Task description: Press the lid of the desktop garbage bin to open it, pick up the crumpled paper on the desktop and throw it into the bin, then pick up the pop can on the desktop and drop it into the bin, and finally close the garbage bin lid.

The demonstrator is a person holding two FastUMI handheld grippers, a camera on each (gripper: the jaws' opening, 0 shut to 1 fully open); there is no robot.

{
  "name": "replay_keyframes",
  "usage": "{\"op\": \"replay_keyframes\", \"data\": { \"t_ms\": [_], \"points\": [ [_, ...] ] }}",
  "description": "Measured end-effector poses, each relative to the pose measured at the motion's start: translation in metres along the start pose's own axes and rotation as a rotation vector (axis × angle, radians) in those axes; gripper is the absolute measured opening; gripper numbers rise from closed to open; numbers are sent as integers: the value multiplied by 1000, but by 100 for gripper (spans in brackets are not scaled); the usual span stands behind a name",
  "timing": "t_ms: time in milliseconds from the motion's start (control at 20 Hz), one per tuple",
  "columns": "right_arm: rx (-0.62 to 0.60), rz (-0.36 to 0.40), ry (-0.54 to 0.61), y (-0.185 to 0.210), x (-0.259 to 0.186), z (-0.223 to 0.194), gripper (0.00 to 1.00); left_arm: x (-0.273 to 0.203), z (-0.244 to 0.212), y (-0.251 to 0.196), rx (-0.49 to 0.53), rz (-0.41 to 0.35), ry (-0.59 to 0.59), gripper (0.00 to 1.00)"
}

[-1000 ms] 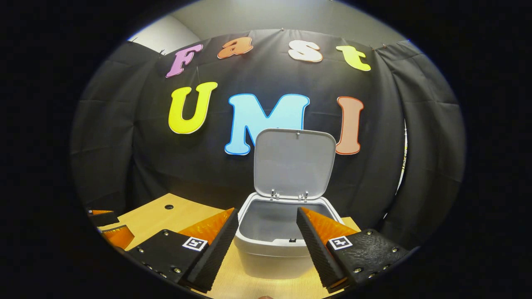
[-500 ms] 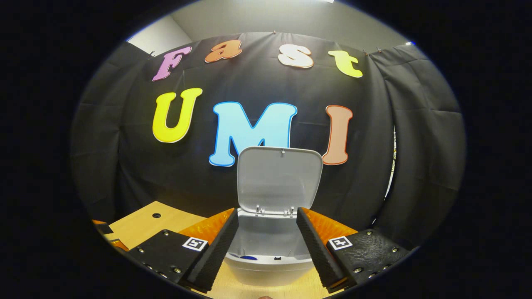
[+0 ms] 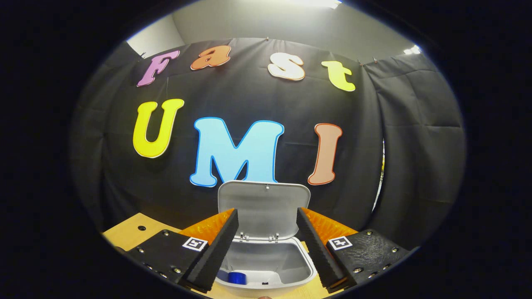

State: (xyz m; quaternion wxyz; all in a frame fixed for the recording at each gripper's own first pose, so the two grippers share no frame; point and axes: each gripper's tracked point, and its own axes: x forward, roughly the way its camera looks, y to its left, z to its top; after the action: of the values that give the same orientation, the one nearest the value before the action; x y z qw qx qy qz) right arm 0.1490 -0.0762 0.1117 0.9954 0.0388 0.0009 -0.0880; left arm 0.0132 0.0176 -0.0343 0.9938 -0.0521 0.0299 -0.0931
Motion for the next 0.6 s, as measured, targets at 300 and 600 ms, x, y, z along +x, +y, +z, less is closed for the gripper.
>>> {"op": "replay_keyframes", "data": {
  "t_ms": [300, 600],
  "points": [
    [36, -24, 1, -11, 25, 15, 90, 1, 2, 16, -50, 79, -26, 96],
    [38, -28, -1, -6, 54, 25, 90, 8, 0, 26, -53, 110, -28, 95]
  ]
}}
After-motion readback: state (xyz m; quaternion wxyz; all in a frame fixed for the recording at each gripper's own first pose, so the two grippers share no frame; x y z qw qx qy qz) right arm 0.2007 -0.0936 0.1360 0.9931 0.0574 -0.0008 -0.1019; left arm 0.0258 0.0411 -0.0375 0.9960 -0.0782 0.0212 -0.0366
